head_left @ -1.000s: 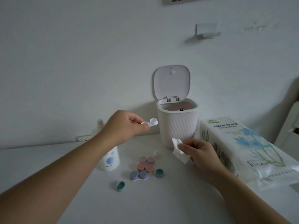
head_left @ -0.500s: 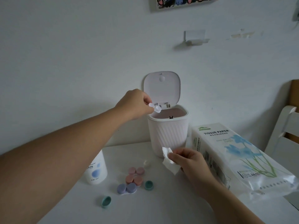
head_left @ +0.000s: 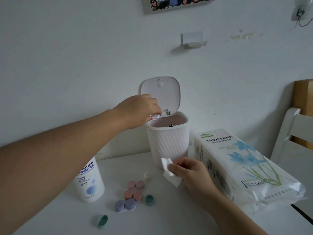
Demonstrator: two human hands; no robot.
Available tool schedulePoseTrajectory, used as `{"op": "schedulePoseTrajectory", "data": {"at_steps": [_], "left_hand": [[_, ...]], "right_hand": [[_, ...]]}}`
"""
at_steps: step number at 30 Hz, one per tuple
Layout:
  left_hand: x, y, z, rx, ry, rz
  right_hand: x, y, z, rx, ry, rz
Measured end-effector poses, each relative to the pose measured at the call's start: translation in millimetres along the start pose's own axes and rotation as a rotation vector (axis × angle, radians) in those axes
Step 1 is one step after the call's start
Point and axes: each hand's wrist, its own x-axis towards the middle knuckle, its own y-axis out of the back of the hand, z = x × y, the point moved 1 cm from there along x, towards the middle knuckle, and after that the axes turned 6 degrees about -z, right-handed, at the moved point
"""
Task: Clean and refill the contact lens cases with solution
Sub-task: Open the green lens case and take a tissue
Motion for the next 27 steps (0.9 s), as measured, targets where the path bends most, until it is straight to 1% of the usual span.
{"op": "schedulePoseTrajectory", "data": {"at_steps": [20,25,27], "left_hand": [[5,9,11,0.062,-0.059,0.045],[4,5,16,0.12,-0.123,0.127],[3,4,17,0.124,-0.136,0.13]], "right_hand": [[0,0,-1,0.021,0.01,-0.002],[-1,0,-1,0.011,0.008,0.0],[0,0,-1,0.011,0.005,0.008]]}}
